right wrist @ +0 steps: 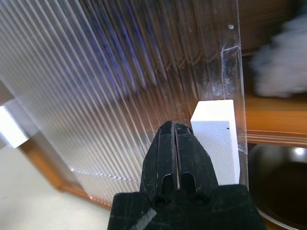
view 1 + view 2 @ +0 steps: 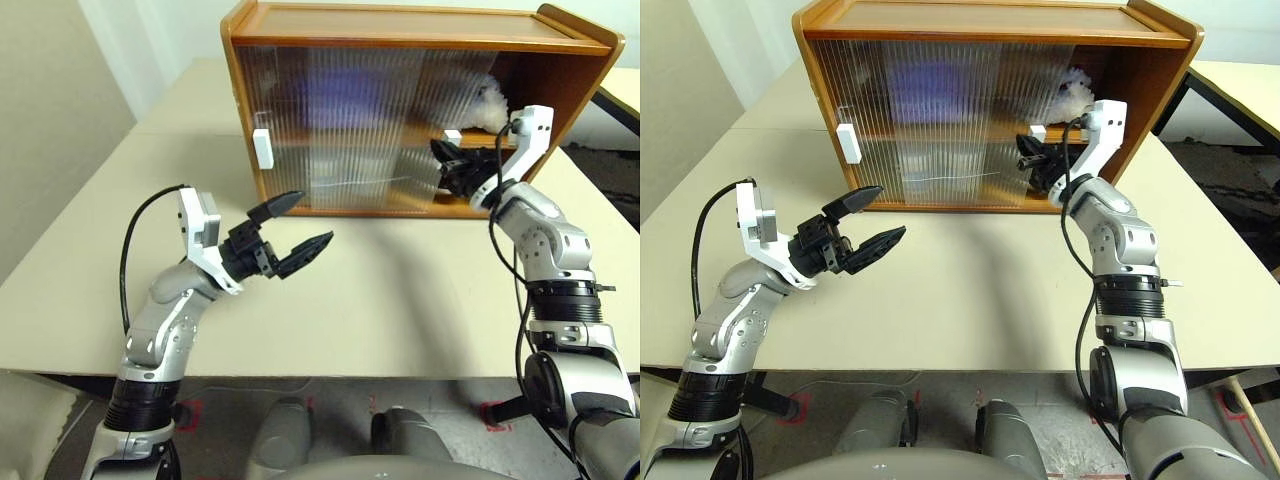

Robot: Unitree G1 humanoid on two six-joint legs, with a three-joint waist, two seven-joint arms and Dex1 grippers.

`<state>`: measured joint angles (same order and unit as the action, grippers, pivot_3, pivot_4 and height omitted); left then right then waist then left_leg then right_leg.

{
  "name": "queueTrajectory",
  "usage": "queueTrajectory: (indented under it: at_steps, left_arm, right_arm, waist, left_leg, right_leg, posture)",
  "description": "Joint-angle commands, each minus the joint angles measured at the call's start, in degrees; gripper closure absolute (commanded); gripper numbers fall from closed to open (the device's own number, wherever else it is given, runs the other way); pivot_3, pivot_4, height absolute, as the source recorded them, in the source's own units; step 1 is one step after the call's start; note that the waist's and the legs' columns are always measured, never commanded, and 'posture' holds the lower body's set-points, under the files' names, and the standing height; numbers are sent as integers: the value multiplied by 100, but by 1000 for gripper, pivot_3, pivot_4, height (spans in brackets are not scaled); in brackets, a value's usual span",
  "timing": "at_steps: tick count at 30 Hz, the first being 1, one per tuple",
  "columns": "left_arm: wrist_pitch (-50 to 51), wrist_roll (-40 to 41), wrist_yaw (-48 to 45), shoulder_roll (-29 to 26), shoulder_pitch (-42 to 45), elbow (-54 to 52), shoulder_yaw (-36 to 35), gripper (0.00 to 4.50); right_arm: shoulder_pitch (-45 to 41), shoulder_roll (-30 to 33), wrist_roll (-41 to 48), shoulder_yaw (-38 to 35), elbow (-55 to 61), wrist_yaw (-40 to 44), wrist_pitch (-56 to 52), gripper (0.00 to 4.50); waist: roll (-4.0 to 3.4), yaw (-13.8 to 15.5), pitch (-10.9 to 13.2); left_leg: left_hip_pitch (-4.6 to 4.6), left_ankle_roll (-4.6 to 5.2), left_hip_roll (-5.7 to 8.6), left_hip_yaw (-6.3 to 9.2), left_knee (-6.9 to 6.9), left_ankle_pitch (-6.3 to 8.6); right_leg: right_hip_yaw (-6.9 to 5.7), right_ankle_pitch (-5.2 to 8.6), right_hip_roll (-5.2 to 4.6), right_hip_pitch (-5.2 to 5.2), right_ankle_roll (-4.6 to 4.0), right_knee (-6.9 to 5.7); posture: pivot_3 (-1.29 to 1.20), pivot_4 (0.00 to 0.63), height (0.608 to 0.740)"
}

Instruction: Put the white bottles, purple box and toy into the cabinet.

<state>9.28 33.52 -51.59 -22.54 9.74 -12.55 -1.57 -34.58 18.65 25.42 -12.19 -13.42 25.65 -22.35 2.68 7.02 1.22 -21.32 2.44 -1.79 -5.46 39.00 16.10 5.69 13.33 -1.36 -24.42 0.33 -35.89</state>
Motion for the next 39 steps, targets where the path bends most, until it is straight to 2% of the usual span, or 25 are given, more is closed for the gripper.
queueTrajectory:
  at_steps: [1, 9, 18, 25, 39]
  left_arm:
    - [-28, -53, -53, 30, 28, 67, 73, 0]
    - [-45, -56, -106, 33, 91, 144, 84, 0]
    - [-67, -63, -198, 55, 184, 257, 115, 0]
    - [-83, -77, -215, 91, 182, 268, 125, 0]
    - [-104, -108, -219, 149, 181, 279, 152, 0]
  right_arm:
    - [91, 105, -107, -226, -97, -191, 171, 4465]
    - [155, 211, -110, -301, -171, -239, 293, 4465]
    - [114, 355, -83, -480, -262, -276, 289, 4465]
    - [123, 414, -57, -557, -239, -326, 248, 4465]
    - [49, 717, -73, -751, -384, -429, 289, 4465]
  waist:
    - [0, -13, 0]
    - [0, -13, 0]
    - [-3, -49, 2]
    - [-6, -158, 4]
    - [-13, -240, 9]
  left_leg:
    - [0, 0, 0, 0, 0, -1]
    - [-4, 8, 0, 1, 0, -5]
    - [-14, 3, 13, -13, 0, -2]
    - [-15, 10, 11, -7, 0, -6]
    - [-20, 22, 12, -5, -1, -13]
  right_leg:
    - [0, 0, 0, 0, 1, 0]
    - [-8, -15, -8, 0, 33, 0]
    - [-29, 3, -51, 1, 24, 9]
    - [-36, -18, -49, 2, 55, 5]
    - [-39, -15, -51, 2, 56, 9]
  posture:
    - [221, 0, 740]
    - [212, 0, 740]
    - [200, 0, 740]
    - [205, 0, 740]
    - [198, 0, 740]
